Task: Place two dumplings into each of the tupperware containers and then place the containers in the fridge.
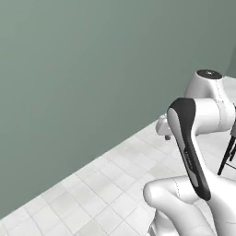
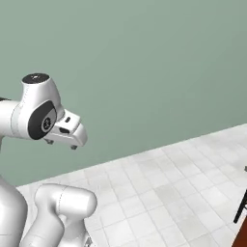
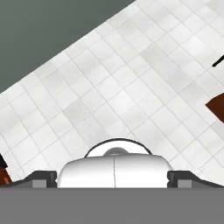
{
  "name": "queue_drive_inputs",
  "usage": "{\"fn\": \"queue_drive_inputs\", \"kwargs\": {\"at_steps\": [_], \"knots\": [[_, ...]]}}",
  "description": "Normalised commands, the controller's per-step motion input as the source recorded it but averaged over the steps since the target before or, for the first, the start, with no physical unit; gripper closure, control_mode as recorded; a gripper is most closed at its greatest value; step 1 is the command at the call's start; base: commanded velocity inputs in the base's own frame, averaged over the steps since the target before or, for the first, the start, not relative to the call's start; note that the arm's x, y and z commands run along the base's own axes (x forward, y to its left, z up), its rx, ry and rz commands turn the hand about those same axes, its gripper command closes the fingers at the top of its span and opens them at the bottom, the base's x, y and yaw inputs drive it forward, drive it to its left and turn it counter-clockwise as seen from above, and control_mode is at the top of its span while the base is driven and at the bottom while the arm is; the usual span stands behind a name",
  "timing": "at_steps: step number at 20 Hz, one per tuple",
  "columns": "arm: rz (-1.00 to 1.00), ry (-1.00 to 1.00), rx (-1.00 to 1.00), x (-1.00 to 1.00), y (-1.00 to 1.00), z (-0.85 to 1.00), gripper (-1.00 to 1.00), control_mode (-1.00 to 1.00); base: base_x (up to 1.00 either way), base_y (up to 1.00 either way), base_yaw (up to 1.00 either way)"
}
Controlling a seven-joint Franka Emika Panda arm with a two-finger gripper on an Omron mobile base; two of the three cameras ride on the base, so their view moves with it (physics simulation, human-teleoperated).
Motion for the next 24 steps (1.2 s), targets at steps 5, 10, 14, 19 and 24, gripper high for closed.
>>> {"fn": "queue_drive_inputs", "kwargs": {"at_steps": [5,10,14,19,24], "knots": [[0.00,0.00,0.00,0.00,0.00,0.00,-1.00,1.00,0.83,0.83,-0.67],[0.00,0.00,0.00,0.00,0.00,0.00,-1.00,1.00,0.89,0.71,-0.64],[0.00,0.00,0.00,0.00,0.00,0.00,-1.00,1.00,0.89,0.45,-0.60],[0.00,0.00,0.00,0.00,0.00,0.00,-1.00,1.00,0.87,0.67,-0.63],[0.00,0.00,0.00,0.00,0.00,0.00,-1.00,1.00,0.94,0.39,-0.35]]}}
